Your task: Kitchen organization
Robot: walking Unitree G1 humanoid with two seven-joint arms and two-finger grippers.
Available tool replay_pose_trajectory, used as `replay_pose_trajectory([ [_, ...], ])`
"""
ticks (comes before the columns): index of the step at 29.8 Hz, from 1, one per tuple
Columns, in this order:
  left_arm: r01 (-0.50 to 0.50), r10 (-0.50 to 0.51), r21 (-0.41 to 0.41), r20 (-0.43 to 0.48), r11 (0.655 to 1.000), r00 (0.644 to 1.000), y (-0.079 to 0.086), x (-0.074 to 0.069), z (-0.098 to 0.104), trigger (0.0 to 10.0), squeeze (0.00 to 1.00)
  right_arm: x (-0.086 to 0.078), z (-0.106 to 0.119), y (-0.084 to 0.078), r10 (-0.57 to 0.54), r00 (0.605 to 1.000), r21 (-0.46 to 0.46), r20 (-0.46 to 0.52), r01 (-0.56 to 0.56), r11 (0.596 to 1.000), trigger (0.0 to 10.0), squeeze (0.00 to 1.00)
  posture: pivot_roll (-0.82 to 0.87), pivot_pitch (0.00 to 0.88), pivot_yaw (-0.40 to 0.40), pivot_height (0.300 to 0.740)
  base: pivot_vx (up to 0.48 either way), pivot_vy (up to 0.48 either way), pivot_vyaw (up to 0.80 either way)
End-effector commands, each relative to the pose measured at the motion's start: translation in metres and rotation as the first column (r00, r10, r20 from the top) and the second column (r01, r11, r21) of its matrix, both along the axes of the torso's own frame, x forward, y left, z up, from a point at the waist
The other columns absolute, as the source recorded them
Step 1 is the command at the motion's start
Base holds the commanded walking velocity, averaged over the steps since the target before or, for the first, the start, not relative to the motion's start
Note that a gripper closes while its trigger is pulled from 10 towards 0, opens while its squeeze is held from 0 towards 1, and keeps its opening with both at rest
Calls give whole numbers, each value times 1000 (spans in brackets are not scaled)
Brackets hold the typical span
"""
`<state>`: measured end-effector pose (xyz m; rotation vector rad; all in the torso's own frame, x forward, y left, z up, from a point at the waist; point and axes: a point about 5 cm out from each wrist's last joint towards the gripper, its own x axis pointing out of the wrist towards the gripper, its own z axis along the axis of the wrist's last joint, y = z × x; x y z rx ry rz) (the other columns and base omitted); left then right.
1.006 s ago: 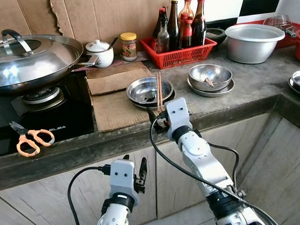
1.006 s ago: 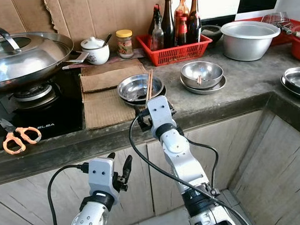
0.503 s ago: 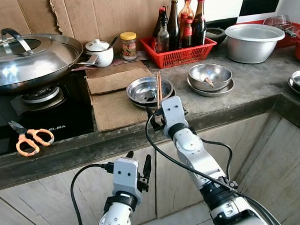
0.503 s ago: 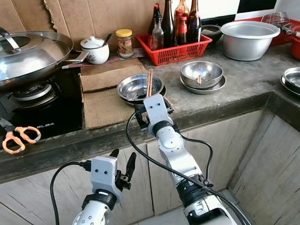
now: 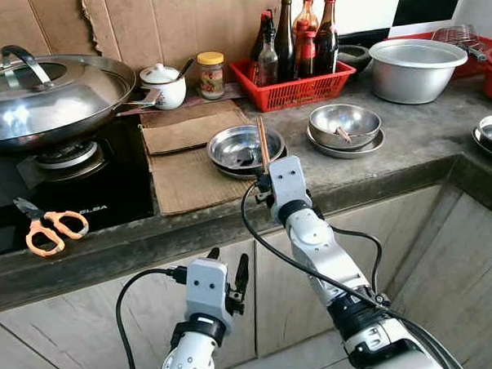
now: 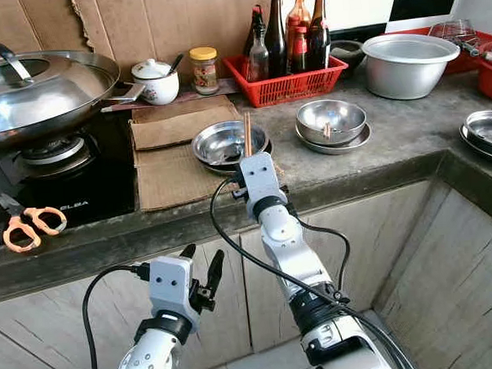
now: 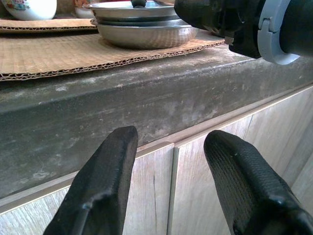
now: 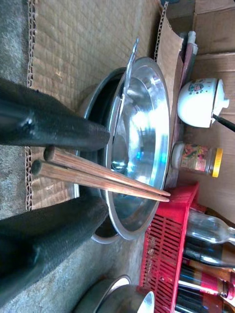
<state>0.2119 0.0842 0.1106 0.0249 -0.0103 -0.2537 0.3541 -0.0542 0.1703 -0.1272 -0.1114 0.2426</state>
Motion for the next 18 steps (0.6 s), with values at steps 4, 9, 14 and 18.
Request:
replay_pose_trajectory([
  [4,5,-5,-2,14,1000,1000,0,-1,3,10000,0,4,10,-3,-22,999,11,38,21,1000,0,0,73,17,-35,740,0,0,0],
  [9,6,-6,1,13,1000,1000,0,-1,3,10000,0,6,12,-4,-25,999,15,38,24,1000,0,0,74,18,-33,740,0,0,0],
  [14,6,-6,3,11,1000,1000,0,-1,3,10000,0,5,13,-6,-30,998,17,47,30,999,0,0,76,16,-34,740,0,0,0],
  [18,4,-4,3,11,1000,1000,0,0,2,10000,0,0,21,-8,-34,996,106,83,25,994,0,0,76,15,-33,740,0,0,0],
])
